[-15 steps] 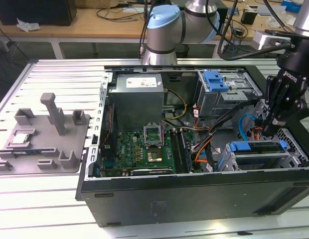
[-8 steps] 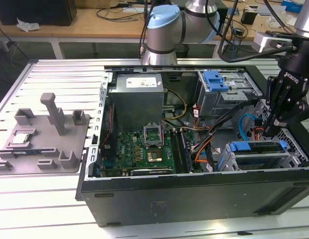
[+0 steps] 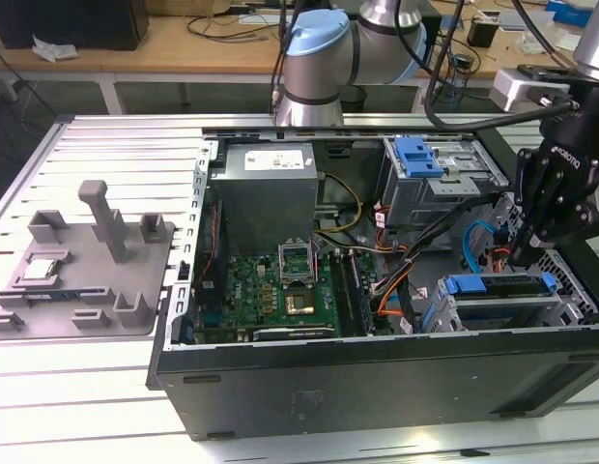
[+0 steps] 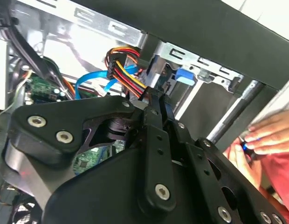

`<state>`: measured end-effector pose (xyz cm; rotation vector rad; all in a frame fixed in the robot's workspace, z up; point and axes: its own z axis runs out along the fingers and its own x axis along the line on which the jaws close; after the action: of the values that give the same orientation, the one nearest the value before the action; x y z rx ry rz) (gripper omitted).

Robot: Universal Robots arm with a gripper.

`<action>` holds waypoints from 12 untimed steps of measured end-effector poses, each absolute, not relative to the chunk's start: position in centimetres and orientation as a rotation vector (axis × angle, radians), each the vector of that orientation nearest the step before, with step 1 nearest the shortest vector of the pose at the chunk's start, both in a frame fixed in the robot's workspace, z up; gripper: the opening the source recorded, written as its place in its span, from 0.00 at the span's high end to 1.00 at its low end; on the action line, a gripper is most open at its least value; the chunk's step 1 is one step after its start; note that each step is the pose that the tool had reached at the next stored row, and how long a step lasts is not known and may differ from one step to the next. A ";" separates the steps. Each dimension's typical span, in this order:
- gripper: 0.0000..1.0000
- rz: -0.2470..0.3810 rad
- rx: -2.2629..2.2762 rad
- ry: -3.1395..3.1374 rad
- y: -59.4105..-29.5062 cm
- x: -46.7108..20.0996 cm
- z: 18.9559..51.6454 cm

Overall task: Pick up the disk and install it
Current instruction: 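Insert the first disk wire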

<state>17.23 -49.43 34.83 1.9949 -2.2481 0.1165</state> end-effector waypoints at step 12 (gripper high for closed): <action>0.84 0.069 2.025 -2.265 -50.7 17.1 35.0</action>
<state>17.08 -50.65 34.99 2.0250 -2.2646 0.0689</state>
